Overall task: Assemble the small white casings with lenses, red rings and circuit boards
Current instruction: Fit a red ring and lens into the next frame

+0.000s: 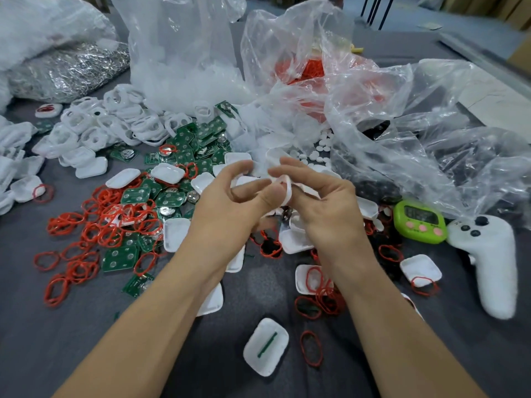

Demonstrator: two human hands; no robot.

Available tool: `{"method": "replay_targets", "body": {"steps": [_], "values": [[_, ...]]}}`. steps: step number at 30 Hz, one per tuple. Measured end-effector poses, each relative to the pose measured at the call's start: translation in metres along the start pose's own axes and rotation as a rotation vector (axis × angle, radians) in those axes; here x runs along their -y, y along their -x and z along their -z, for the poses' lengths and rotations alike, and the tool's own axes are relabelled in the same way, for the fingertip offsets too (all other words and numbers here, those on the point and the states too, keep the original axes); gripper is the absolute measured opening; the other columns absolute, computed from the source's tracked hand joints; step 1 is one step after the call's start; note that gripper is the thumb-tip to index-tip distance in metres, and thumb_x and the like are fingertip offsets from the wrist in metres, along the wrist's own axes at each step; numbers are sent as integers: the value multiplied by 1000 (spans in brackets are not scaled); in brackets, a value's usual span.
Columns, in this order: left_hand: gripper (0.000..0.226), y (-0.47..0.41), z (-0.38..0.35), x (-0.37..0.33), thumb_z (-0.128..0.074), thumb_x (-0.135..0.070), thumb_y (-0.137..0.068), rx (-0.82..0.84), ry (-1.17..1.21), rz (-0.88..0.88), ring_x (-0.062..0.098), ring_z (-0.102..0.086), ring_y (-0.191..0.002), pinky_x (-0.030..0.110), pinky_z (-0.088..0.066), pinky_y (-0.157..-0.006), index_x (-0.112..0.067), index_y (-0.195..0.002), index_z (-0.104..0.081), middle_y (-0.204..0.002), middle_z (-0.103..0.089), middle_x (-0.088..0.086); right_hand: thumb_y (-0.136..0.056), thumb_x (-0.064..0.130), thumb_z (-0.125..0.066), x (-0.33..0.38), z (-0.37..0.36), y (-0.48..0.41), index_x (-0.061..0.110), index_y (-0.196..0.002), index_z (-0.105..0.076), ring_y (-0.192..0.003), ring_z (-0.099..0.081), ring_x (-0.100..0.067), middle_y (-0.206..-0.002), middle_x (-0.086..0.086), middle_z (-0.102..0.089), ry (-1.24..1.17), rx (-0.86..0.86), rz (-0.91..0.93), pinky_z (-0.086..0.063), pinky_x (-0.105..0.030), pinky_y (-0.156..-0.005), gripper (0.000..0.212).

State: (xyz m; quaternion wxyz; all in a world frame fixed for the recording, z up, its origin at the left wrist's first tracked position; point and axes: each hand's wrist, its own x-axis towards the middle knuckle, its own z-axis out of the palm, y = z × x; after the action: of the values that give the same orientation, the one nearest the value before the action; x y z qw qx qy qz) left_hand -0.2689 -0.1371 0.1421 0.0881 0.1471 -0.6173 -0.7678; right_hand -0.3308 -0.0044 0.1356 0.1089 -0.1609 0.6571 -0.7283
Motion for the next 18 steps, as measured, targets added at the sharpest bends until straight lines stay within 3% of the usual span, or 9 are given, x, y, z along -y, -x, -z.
{"method": "replay_targets", "body": {"steps": [2, 4, 6, 8, 11, 13, 18], "values": [[49, -2, 7, -2, -79, -25, -72, 116, -1, 83, 13, -75, -76, 24, -60, -60, -13, -119, -68, -82, -77, 0, -89, 2, -76, 3, 0, 0, 23, -94, -84, -114, -68, -2, -116, 0, -77, 46, 84, -7, -57, -22, -84, 23], [34, -6, 14, -5, -77, -24, -76, 174, -47, 116, 11, -68, -61, 19, -54, -52, -11, -108, -76, -78, -75, 3, -86, 4, -80, 5, 1, 1, 19, -96, -84, -98, -76, -13, -98, -2, -81, 52, 99, -21, -58, -24, -78, 18], [16, -8, 17, -6, -77, -22, -82, 60, -87, 99, 8, -64, -52, 16, -48, -47, -10, -94, -78, -73, -74, 3, -81, -2, -79, 5, 5, 4, 20, -87, -82, -76, -75, -8, -82, 6, -80, 156, -5, -38, -54, -18, -68, 23], [5, -9, 17, -6, -73, -13, -92, -136, -83, 70, 10, -63, -49, 17, -46, -43, -10, -89, -76, -72, -76, 6, -78, -2, -72, 3, 7, 9, 25, -75, -78, -62, -65, 4, -68, 20, -72, 608, -71, 20, -43, -7, -60, 28], [10, -9, 17, -6, -62, -11, -100, -277, -29, 54, 14, -62, -45, 19, -42, -39, -9, -92, -68, -75, -77, 7, -76, 18, -75, 5, -7, 23, 32, -77, -78, -67, -59, 0, -67, 19, -66, 1041, 167, 41, -44, -7, -63, 15], [6, -11, 16, -7, -57, -9, -101, -287, 4, 61, 16, -62, -45, 20, -41, -39, -10, -99, -63, -77, -77, 7, -78, 22, -75, 8, -12, 26, 33, -80, -78, -75, -63, -6, -73, 15, -69, 1104, 249, 31, -54, -21, -71, 11], [21, -13, 14, -7, -52, 3, -99, -224, 54, 72, 18, -72, -61, 23, -54, -49, -14, -107, -62, -86, -79, 6, -80, 20, -77, 18, -12, 27, 35, -85, -80, -84, -69, -19, -84, 8, -76, 1162, 247, 76, -58, -34, -78, 16]]}}
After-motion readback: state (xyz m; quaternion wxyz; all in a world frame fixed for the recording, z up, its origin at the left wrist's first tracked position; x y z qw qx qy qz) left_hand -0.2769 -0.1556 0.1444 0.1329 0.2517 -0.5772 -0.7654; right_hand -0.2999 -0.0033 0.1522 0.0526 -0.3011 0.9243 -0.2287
